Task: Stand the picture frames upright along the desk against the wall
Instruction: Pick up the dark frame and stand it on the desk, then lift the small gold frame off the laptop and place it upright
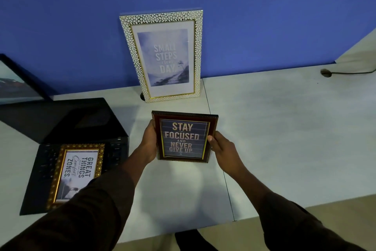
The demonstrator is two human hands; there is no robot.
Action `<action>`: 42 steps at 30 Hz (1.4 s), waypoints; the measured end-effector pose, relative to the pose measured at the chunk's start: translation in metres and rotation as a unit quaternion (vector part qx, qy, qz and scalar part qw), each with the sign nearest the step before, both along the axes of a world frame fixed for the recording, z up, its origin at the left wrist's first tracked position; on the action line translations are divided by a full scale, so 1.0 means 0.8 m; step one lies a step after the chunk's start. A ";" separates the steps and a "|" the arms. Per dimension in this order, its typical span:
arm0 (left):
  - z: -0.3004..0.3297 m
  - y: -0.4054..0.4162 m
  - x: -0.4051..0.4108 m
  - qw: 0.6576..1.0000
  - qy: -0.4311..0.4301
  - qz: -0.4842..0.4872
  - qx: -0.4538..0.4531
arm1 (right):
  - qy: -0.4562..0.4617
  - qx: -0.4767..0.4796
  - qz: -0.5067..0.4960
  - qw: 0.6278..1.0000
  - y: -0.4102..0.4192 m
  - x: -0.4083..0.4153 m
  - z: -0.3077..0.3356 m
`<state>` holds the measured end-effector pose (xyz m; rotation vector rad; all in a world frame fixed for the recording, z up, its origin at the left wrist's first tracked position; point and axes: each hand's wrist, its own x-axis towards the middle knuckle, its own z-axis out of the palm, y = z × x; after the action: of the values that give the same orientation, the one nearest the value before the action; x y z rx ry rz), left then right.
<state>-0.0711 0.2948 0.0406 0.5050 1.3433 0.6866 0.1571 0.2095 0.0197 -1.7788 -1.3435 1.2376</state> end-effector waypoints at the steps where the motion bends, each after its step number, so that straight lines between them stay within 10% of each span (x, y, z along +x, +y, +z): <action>1: 0.000 -0.001 0.000 1.000 0.006 -0.001 0.002 | -0.002 -0.003 -0.003 1.000 0.000 -0.001 0.001; 19: 0.024 -0.128 -0.130 0.990 0.114 -0.063 0.061 | -0.102 -0.066 -0.131 0.984 -0.122 -0.069 -0.008; 42: 0.061 -0.281 -0.449 0.986 0.148 0.063 0.044 | -0.032 -0.067 0.059 0.995 -0.148 -0.406 0.031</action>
<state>-0.4305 0.0696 0.0892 0.6143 1.6392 0.7997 -0.1673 0.0909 0.0443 -1.8673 -1.4498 1.3748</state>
